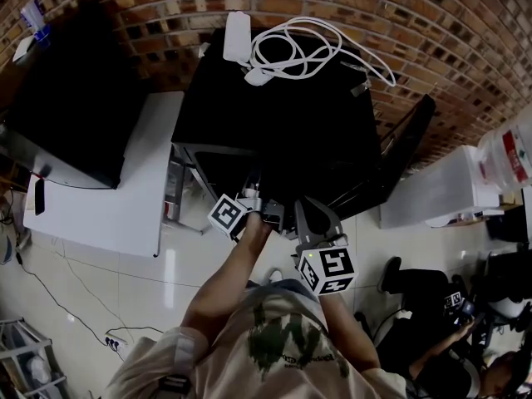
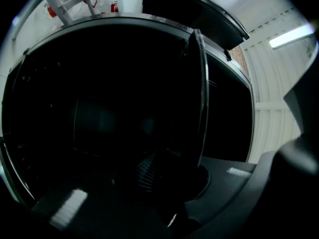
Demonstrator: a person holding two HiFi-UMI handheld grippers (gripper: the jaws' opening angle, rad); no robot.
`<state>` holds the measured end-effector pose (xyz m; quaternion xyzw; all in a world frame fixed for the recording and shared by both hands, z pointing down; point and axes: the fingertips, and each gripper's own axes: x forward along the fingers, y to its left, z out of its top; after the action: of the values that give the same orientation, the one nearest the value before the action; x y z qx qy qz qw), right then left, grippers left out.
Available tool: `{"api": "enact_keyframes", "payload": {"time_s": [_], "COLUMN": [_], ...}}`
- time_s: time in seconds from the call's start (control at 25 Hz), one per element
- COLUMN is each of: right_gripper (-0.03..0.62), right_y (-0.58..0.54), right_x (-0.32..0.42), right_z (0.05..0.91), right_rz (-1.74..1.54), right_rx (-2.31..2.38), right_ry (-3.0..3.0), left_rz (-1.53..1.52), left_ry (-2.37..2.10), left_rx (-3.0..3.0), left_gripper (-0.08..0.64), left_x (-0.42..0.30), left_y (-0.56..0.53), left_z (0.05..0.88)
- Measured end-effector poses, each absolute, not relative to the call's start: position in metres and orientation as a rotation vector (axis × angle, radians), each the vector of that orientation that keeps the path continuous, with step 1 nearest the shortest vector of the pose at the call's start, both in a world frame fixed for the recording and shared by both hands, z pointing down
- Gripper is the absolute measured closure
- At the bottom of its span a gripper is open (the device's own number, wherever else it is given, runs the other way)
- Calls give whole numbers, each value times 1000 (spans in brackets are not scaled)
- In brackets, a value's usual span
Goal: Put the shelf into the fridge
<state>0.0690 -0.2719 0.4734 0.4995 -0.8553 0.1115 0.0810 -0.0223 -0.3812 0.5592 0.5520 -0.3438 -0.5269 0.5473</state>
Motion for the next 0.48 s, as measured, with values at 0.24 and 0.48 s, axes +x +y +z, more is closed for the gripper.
{"api": "enact_keyframes", "payload": {"time_s": [0.24, 0.48], "right_gripper": [592, 592], "right_y": [-279, -283], "right_x": [71, 71], "right_z": [471, 468], "right_rz": [340, 334], "right_rx": [1495, 1491], "right_ry": [-2568, -2578], "left_rz": [-1243, -1238], "left_ry": [-835, -847], "left_rx": [1311, 1328], "left_gripper": [532, 532], "left_x": [-22, -20], "left_y": [-394, -406], "left_z": [560, 558]}}
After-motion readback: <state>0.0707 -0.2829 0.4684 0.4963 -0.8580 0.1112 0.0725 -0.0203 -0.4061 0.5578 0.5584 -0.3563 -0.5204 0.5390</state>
